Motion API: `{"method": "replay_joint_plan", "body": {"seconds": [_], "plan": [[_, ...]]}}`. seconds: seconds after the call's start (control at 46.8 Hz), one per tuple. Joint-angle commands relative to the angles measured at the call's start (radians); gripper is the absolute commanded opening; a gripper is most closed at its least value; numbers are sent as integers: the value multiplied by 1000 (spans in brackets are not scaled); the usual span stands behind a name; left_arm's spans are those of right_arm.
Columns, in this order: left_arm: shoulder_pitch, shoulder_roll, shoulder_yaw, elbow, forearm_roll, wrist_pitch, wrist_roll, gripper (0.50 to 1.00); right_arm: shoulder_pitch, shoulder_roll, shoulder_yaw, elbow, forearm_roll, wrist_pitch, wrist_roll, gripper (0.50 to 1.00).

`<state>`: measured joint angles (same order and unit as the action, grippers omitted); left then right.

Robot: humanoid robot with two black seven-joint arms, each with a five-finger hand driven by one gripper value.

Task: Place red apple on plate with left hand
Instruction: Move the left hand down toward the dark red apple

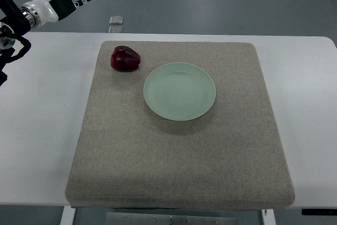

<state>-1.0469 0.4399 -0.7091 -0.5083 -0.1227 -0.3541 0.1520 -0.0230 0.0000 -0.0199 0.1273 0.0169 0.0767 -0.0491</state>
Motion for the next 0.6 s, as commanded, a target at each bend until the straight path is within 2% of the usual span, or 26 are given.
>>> {"method": "replay_joint_plan", "body": {"seconds": [0.0, 0.235, 0.363, 0.427, 0.47, 0.513, 0.577], "plan": [[2, -4, -1, -13, 0, -2, 0, 994, 0, 0, 0, 0, 0, 0, 0, 930], [-18, -7, -3, -16, 0, 9, 0, 996, 0, 0, 0, 0, 0, 0, 0, 928], [-25, -7, -6, 5, 0, -12, -8, 996, 0, 0, 0, 0, 0, 0, 0, 928], [-25, -3, 3, 13, 11, -45, -23, 996, 0, 0, 0, 0, 0, 0, 0, 928], [-27, -1, 5, 17, 49, -92, -35, 996, 0, 0, 0, 0, 0, 0, 0, 930], [-28, 0, 5, 19, 127, -134, -52, 996, 0, 0, 0, 0, 0, 0, 0, 930], [-36, 0, -7, 19, 291, -151, -104, 996, 0, 0, 0, 0, 0, 0, 0, 930]]}}
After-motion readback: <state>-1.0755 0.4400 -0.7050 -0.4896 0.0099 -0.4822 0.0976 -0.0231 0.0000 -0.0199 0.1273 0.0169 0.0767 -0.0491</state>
